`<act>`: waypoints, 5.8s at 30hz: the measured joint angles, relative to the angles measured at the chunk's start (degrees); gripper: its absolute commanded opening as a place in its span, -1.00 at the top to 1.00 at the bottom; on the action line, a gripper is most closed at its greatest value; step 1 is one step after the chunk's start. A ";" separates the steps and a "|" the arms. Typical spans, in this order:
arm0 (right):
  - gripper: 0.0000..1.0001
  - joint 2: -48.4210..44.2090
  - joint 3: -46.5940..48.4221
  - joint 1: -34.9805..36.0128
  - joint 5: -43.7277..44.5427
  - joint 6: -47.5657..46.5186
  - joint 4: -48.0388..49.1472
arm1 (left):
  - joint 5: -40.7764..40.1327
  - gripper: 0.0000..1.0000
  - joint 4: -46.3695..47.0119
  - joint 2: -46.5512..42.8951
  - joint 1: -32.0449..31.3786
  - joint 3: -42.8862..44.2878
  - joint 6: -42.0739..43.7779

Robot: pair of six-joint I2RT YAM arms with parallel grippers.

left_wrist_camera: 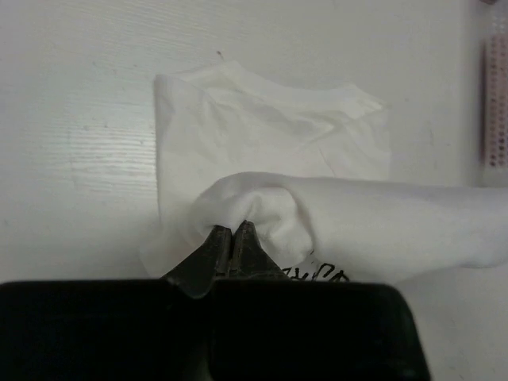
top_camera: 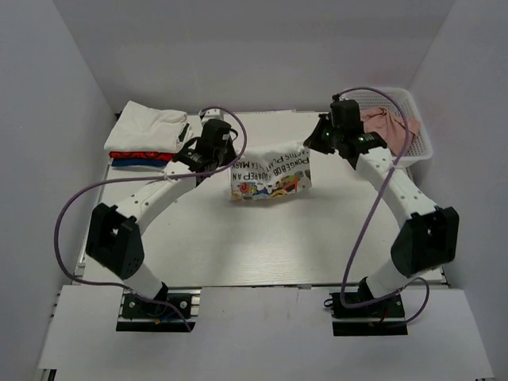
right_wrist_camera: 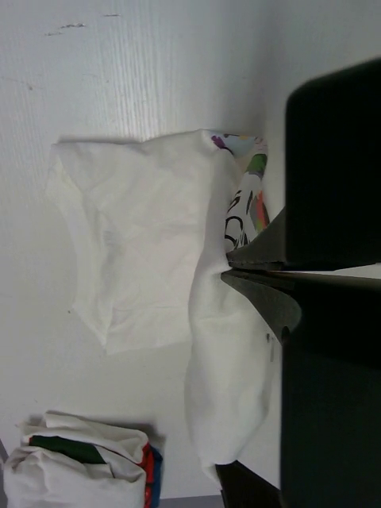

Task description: Fold and stack the t-shirts

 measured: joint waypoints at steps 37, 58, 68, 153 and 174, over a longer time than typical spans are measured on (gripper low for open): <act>-0.81 22.21 9.75 -4.74 -18.18 -7.54 6.82 | 20.59 -0.98 8.00 27.23 10.03 18.01 7.32; -0.81 24.46 -10.75 -4.24 -29.42 -6.25 21.68 | 31.21 -0.98 14.38 28.50 9.09 4.94 5.64; -0.81 8.85 -16.59 -3.08 -23.34 -10.86 17.46 | 20.46 -0.98 6.69 12.15 9.27 -3.08 7.91; -0.81 -15.26 -33.20 -3.10 10.14 -16.28 12.00 | -0.24 1.00 -8.02 38.82 39.69 53.90 57.27; -0.81 -10.95 -28.24 -2.95 9.01 -16.24 9.25 | -7.43 -1.00 -0.63 48.00 45.29 52.02 42.42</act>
